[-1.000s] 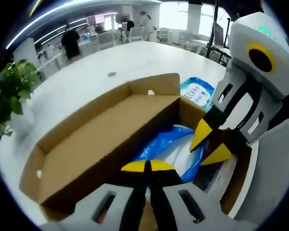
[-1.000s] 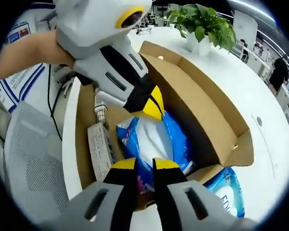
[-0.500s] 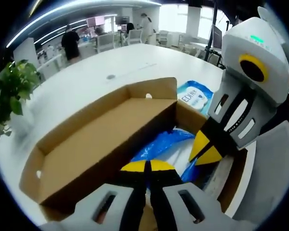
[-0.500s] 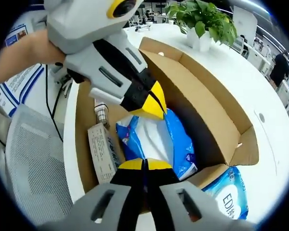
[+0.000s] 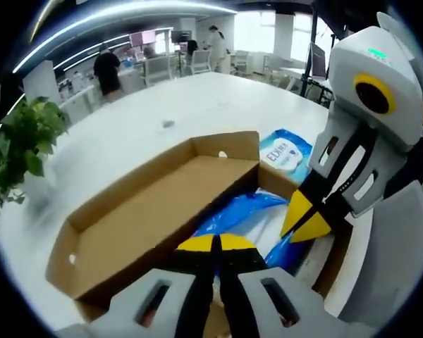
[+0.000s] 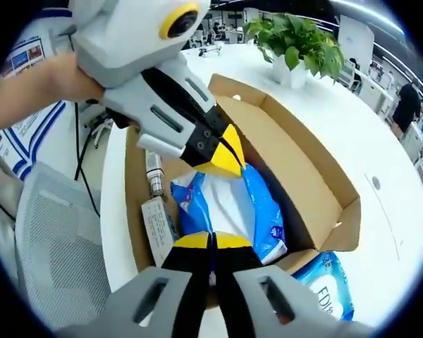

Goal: Operate the shoe box by opening the lid, removing the specified soft item, and placing it in the target area until the item is outside and the box remains undamaged.

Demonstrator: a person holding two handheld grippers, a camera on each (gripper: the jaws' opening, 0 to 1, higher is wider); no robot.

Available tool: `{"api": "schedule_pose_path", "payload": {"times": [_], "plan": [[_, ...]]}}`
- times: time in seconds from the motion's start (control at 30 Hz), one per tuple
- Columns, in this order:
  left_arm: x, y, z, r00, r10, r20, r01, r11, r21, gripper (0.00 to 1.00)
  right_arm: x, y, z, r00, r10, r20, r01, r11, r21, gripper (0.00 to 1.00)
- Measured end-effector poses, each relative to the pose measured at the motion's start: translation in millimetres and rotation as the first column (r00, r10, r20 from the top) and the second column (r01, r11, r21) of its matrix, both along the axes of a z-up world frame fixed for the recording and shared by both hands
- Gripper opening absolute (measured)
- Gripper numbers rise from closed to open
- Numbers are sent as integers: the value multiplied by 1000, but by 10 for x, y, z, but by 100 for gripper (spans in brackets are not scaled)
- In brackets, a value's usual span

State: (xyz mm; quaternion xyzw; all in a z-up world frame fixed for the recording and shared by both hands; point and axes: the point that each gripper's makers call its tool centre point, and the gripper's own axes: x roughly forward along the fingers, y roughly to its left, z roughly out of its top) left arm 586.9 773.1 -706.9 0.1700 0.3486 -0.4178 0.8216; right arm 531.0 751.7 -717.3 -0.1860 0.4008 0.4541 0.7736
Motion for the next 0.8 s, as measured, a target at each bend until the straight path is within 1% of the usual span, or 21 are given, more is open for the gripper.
{"api": "schedule_pose_path", "payload": {"times": [0.13, 0.43, 0.6, 0.7, 0.8], "plan": [[3, 10, 83, 1000, 0, 11, 0, 1000, -2, 0, -10, 10, 100, 1000, 6, 14, -6, 1000, 6, 0], [17, 23, 348, 999, -3, 44, 3, 1000, -1, 0, -23, 45, 342, 998, 22, 54, -24, 999, 24, 0], [3, 10, 468, 999, -4, 54, 4, 1000, -10, 0, -33, 20, 500, 998, 19, 67, -21, 999, 39, 0], [-10, -14, 535, 999, -6, 54, 7, 1000, -20, 0, -56, -5, 548, 997, 21, 70, -24, 999, 38, 0], [-15, -45, 629, 998, -6, 65, 8, 1000, -30, 0, -65, -24, 618, 997, 17, 81, -21, 999, 45, 0]]}}
